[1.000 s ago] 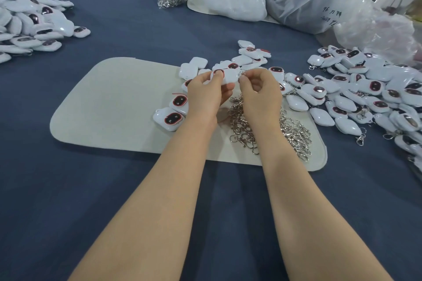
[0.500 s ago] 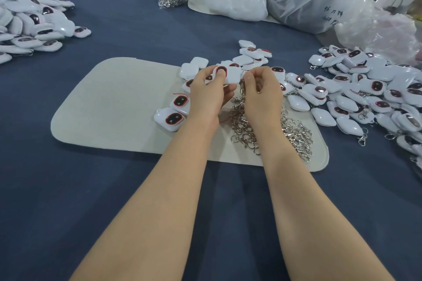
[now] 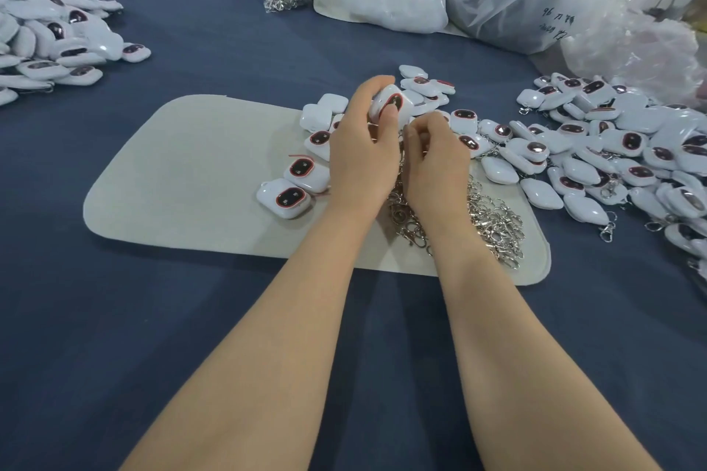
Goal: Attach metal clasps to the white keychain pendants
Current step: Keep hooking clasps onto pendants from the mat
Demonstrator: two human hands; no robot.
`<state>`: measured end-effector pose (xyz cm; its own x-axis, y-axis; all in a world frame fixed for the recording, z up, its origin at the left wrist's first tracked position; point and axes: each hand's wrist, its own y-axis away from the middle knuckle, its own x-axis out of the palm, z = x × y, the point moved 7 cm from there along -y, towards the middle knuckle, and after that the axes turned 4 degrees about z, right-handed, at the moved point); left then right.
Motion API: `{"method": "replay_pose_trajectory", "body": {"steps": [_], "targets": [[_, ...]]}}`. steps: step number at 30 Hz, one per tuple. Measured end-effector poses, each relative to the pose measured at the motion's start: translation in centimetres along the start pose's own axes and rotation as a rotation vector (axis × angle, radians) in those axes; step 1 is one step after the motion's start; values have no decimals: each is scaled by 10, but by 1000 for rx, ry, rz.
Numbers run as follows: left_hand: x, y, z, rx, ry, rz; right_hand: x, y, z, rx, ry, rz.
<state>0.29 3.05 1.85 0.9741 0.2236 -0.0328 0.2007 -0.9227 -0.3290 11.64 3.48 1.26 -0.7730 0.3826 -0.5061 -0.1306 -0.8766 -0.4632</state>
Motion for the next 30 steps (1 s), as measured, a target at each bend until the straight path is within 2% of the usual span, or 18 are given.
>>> {"method": "replay_pose_trajectory", "body": {"steps": [4,8,10,12,13,16,18,19,21,25,27,30], "targets": [[-2,-1,1,-9,-49,-18,3,-2,-1,74,-13,38],[-7,-1,8,-93,-104,-38,4,-4,3,121,-136,131],[-7,-1,10,-116,-118,-42,2,-4,-1,186,-188,122],[-11,-1,9,-115,-139,-63,-7,-4,-10,313,-307,-7],[-15,-2,7,-93,-181,-88,-13,-4,-18,392,-460,-112],[-26,-4,2,-10,-507,-153,-28,-3,-41,537,-1063,-393],[-28,-5,6,-34,-715,-128,-32,-3,-49,580,-1174,-432],[-29,-5,10,-69,-787,-101,-31,-3,-50,593,-1122,-411],[-30,-5,19,-146,-890,-34,-29,-2,-45,581,-821,-346],[-26,-3,34,-248,-1066,143,-21,-6,-17,316,-156,-103],[-24,-2,34,-247,-1080,168,-8,-5,-10,220,81,63],[-22,-3,31,-214,-1059,143,8,-1,-14,219,376,287]]}}
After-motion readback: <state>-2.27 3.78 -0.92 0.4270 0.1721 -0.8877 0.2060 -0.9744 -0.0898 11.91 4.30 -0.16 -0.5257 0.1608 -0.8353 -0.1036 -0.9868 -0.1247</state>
